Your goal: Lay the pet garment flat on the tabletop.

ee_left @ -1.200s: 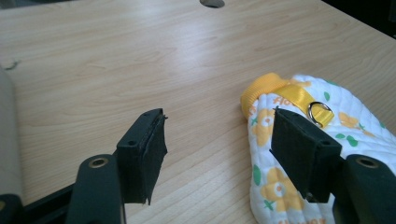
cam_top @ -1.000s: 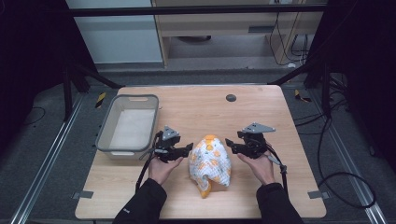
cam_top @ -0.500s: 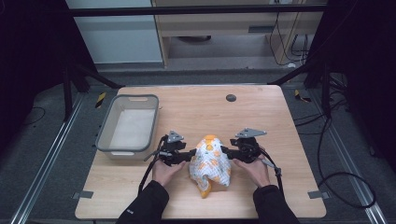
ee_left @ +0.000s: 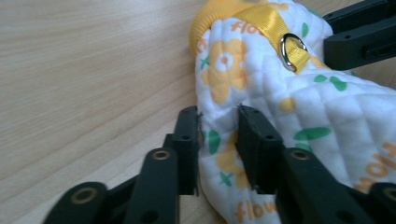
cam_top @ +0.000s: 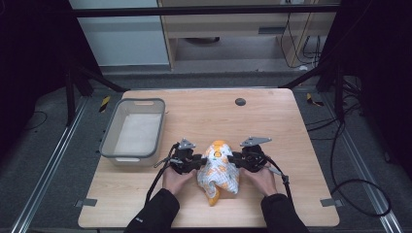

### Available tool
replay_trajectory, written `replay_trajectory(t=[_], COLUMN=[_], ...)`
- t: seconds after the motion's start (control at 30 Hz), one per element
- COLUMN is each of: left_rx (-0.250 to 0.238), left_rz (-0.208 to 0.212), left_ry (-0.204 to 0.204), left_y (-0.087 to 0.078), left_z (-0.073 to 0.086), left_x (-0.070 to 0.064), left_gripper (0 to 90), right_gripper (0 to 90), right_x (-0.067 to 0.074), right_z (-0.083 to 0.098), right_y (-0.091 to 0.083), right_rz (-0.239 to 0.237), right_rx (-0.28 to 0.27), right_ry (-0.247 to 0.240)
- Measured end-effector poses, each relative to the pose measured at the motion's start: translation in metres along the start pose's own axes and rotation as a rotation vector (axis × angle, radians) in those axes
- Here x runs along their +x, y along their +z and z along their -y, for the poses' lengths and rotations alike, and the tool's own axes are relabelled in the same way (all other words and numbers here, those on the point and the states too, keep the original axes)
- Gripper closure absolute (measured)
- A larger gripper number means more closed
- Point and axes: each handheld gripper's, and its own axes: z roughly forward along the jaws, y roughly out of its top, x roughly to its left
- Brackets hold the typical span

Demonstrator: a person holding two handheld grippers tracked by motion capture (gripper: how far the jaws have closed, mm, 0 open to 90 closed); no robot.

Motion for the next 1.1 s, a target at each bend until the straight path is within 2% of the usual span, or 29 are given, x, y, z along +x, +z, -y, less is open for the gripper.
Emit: replay_trajectory(t=[0.03, 0.1, 0.17, 0.23, 0.4, 0.53, 0.63, 0.7, 0.73, 0.77, 0.83, 0.97, 1.03, 1.1], left_rx=[0.005, 0.010, 0.019, 0.025, 0.015, -0.037, -0.077, -0.104, -0.117, -0.131, -0.155, -0.200, -0.228, -0.253], left_rz=[0.008, 0.009, 0.013, 0.013, 0.013, 0.016, 0.019, 0.017, 0.016, 0.016, 0.007, -0.053, -0.093, -0.123], left_ry=[-0.006, -0.015, -0.027, -0.021, -0.003, 0.034, 0.075, 0.095, 0.106, 0.112, 0.131, 0.160, 0.161, 0.150], left_y=[0.001, 0.001, 0.000, -0.002, -0.013, -0.036, -0.057, -0.068, -0.073, -0.077, -0.083, -0.087, -0.085, -0.079], left_z=[0.000, 0.001, 0.001, 0.000, -0.001, -0.006, -0.011, -0.015, -0.017, -0.019, -0.024, -0.040, -0.048, -0.054], left_x=[0.000, 0.000, -0.001, -0.002, -0.006, -0.015, -0.023, -0.028, -0.030, -0.032, -0.035, -0.036, -0.035, -0.033], left_gripper=[75.6, 77.3, 82.8, 86.5, 88.1, 88.4, 88.4, 88.5, 88.5, 88.5, 88.5, 88.5, 88.5, 88.4], right_gripper=[75.6, 78.8, 82.1, 85.2, 87.6, 87.9, 87.8, 87.7, 87.5, 87.5, 87.6, 87.5, 87.5, 87.1], right_x=[0.001, 0.001, 0.003, 0.005, 0.008, 0.011, 0.019, 0.022, 0.025, 0.025, 0.028, 0.031, 0.030, 0.027], right_z=[0.001, 0.001, 0.002, 0.004, 0.002, -0.001, -0.005, -0.006, -0.009, -0.009, -0.013, -0.023, -0.027, -0.031], right_y=[0.003, 0.004, 0.006, 0.007, 0.001, -0.014, -0.035, -0.041, -0.051, -0.051, -0.058, -0.063, -0.061, -0.054], right_rz=[-0.017, -0.019, -0.025, -0.030, -0.037, -0.032, -0.026, -0.026, -0.032, -0.032, -0.031, -0.005, 0.023, 0.078], right_rx=[0.012, 0.015, 0.022, 0.027, 0.028, 0.003, -0.063, -0.079, -0.119, -0.119, -0.158, -0.222, -0.252, -0.303], right_ry=[0.012, 0.007, 0.009, 0.007, -0.006, -0.022, -0.050, -0.053, -0.065, -0.065, -0.072, -0.083, -0.079, -0.065])
